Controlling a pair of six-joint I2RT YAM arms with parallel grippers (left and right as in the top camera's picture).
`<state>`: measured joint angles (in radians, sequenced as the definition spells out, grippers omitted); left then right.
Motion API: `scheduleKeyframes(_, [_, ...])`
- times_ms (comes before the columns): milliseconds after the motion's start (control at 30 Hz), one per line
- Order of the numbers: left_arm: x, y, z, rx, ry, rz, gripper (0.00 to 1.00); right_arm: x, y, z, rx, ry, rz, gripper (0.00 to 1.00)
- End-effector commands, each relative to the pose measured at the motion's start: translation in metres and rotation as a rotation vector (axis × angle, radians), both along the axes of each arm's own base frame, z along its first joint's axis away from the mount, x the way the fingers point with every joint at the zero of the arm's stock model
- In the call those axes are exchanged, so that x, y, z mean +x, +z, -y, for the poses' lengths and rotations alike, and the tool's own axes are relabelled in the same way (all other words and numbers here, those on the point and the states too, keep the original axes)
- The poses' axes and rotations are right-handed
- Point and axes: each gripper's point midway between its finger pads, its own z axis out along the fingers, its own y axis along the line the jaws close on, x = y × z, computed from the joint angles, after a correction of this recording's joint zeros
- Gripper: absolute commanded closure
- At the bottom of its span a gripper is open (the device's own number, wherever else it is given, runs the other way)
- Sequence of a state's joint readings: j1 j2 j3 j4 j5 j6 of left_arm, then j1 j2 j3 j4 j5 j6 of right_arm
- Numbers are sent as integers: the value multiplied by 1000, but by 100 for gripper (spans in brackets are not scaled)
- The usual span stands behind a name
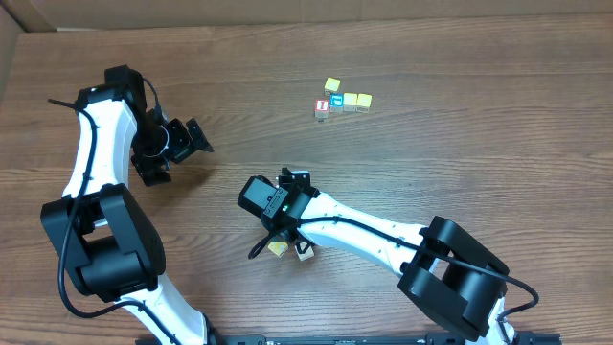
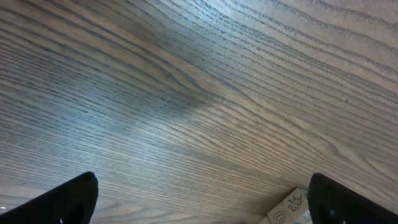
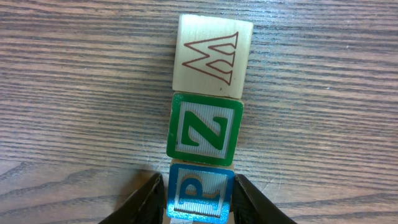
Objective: Flip 5 blocks
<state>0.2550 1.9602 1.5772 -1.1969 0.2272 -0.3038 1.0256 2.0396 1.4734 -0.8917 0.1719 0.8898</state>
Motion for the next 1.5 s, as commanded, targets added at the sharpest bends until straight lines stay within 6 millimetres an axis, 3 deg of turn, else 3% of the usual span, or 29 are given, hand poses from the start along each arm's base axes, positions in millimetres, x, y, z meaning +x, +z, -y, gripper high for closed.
scheduleKeyframes(0, [5, 2, 1, 5, -16, 12, 0, 6, 20, -7, 40, 2, 38, 64])
scheduleKeyframes(167, [4, 2, 1, 5, -16, 12, 0, 6, 20, -7, 40, 2, 38, 68])
scheduleKeyframes(367, [4, 2, 1, 5, -16, 12, 0, 6, 20, -6, 39, 2, 38, 56])
scheduleKeyframes(500, [5, 2, 1, 5, -16, 12, 0, 8, 21, -8, 43, 0, 48, 56])
scheduleKeyframes(833, [5, 2, 1, 5, -16, 13, 0, 10, 68, -16, 113, 4, 69, 55])
scheduleKeyframes(1233, [4, 2, 1, 5, -16, 12, 0, -33, 55, 23, -35, 14, -127, 56])
scheduleKeyframes(1367, [4, 2, 1, 5, -16, 12, 0, -39, 54, 14, 8, 22, -166, 57])
scheduleKeyframes(1467, [4, 2, 1, 5, -16, 12, 0, -34, 57, -6, 80, 41, -132, 60])
